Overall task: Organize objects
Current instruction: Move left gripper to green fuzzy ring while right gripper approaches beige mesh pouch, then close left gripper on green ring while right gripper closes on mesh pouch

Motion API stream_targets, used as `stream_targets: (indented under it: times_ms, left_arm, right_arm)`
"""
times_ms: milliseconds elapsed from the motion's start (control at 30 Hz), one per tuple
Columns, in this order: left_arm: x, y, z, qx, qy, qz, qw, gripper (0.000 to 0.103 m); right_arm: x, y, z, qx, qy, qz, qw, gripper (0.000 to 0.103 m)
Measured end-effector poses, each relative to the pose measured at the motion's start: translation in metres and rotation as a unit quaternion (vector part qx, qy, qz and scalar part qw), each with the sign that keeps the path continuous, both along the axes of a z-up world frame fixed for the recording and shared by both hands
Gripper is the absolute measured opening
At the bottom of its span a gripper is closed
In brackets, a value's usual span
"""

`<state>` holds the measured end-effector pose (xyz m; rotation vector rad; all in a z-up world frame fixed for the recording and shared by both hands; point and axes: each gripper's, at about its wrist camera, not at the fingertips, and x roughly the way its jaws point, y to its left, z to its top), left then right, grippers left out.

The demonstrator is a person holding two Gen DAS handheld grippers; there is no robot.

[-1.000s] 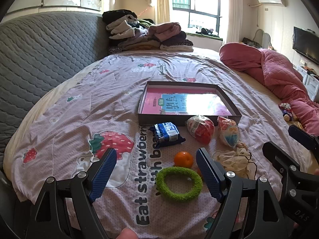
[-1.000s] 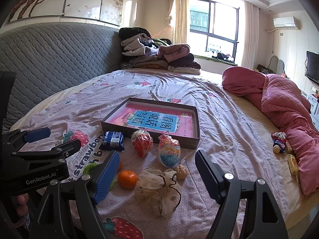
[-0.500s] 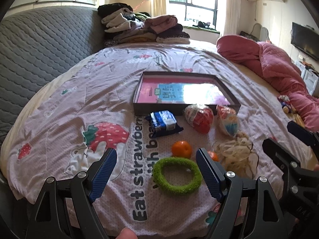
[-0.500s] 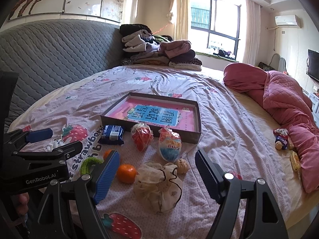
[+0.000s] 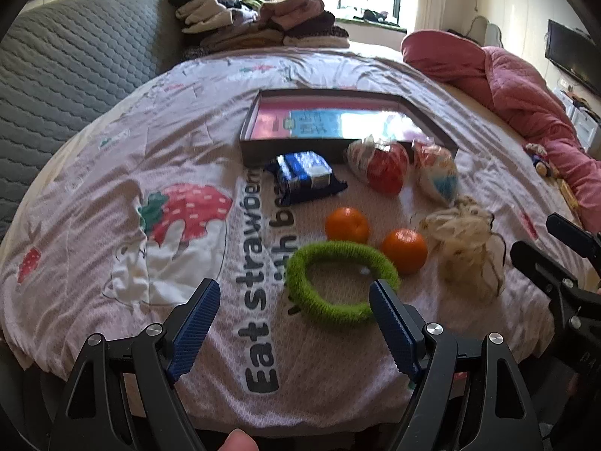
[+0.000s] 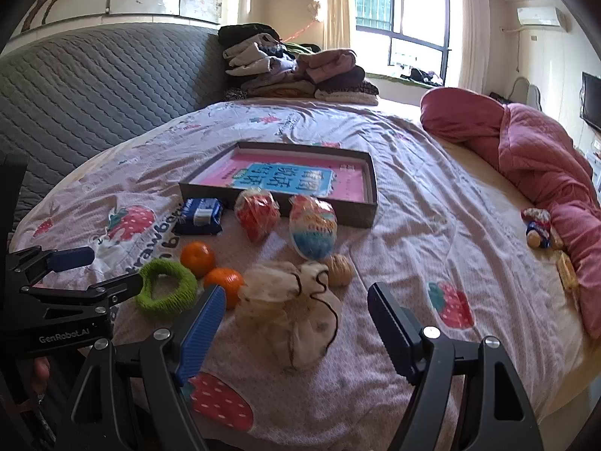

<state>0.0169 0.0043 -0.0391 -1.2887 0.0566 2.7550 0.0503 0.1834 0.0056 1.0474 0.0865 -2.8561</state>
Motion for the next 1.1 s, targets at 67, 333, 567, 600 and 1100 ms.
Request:
stream_targets:
  times_ms: [67,333,567,600,1100]
  left_arm:
    - [-0.001,-0.002,-0.003,0.002,-0.005,0.001,1.0,0.082]
    - [-0.007,-0.004,-0.013,-0.002,-0.01,0.003,0.9999,0.082]
    - [-0.017,-0.006,-0.022,-0.002,-0.011,0.005,0.9999,0.082]
    - [-0.019,-0.006,-0.024,-0.001,-0.013,0.004,0.9999,0.082]
    - [-0.042,0.0,-0.046,0.005,-0.009,-0.004,0.9999,0.06]
  right_arm:
    - [0.0,0.004,-0.005,-0.002,-0.008,-0.004,1.0,0.077]
    - [-0.002,0.008,-0.018,-0.001,-0.023,-0.006,1.0,0.077]
    - [-0.015,0.009,-0.032,-0.003,-0.037,-0.011,0.999,0.077]
    - [-0.017,0.01,-0.033,-0.004,-0.038,-0.011,0.999,0.077]
    - [-0.042,0.018,-0.056,-0.045,-0.061,-0.012,0.997,0.071]
